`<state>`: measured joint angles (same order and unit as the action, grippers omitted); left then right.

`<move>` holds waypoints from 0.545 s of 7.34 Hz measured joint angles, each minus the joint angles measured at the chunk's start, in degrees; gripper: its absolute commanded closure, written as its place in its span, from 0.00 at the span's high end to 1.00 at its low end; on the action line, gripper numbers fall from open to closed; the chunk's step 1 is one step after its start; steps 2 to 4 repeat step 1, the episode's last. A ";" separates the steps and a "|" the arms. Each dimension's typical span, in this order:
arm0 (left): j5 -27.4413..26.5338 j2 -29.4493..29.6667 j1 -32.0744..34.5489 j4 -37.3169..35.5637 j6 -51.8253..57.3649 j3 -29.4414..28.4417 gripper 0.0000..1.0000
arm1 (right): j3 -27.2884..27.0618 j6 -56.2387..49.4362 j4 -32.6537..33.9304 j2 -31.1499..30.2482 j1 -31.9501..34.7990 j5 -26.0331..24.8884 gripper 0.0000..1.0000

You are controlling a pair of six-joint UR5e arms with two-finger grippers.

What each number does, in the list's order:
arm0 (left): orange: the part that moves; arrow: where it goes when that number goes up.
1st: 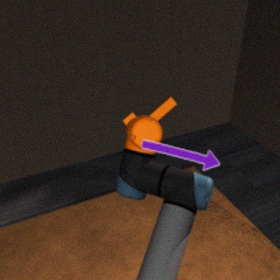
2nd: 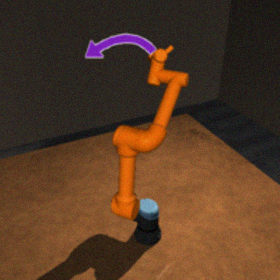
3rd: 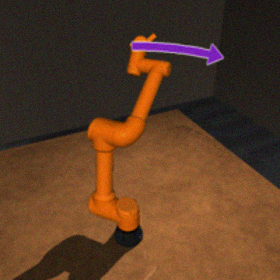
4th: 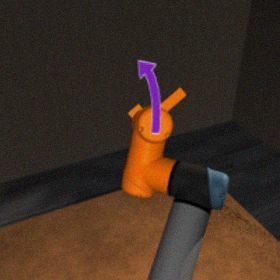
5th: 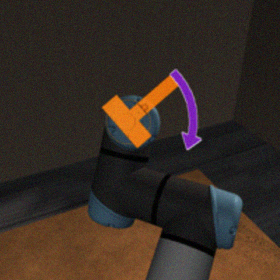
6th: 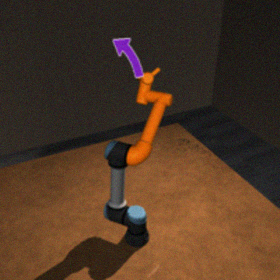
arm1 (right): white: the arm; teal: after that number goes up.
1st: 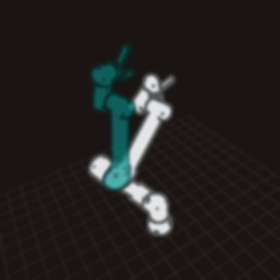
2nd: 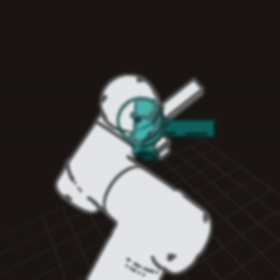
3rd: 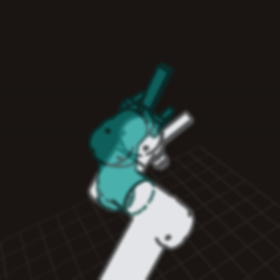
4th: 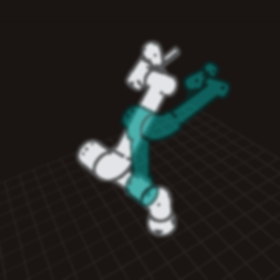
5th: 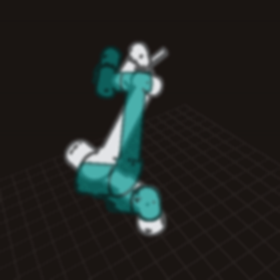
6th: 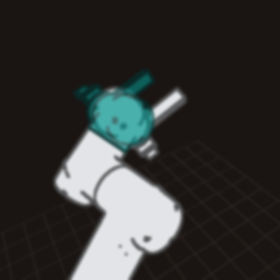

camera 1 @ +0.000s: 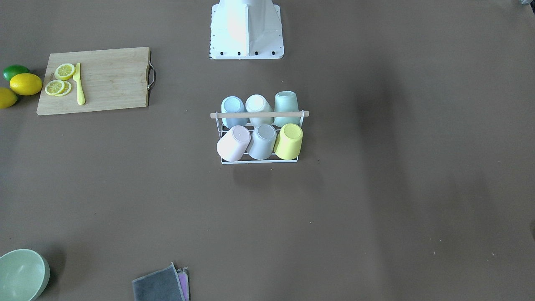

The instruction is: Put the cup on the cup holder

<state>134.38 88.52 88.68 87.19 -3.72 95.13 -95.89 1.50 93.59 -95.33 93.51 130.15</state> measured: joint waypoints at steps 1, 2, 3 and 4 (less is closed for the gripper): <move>0.00 -0.01 0.00 0.00 -0.03 0.02 0.98 | 0.00 -0.01 0.01 -0.02 0.00 0.05 1.00; 0.00 -0.01 0.00 0.00 -0.03 0.02 0.98 | 0.00 -0.01 0.01 -0.02 0.00 0.05 1.00; 0.00 -0.01 0.00 0.00 -0.03 0.02 0.98 | 0.00 -0.01 0.01 -0.02 0.00 0.05 1.00; 0.00 -0.01 0.00 0.00 -0.03 0.02 0.98 | 0.00 -0.01 0.01 -0.02 0.00 0.05 1.00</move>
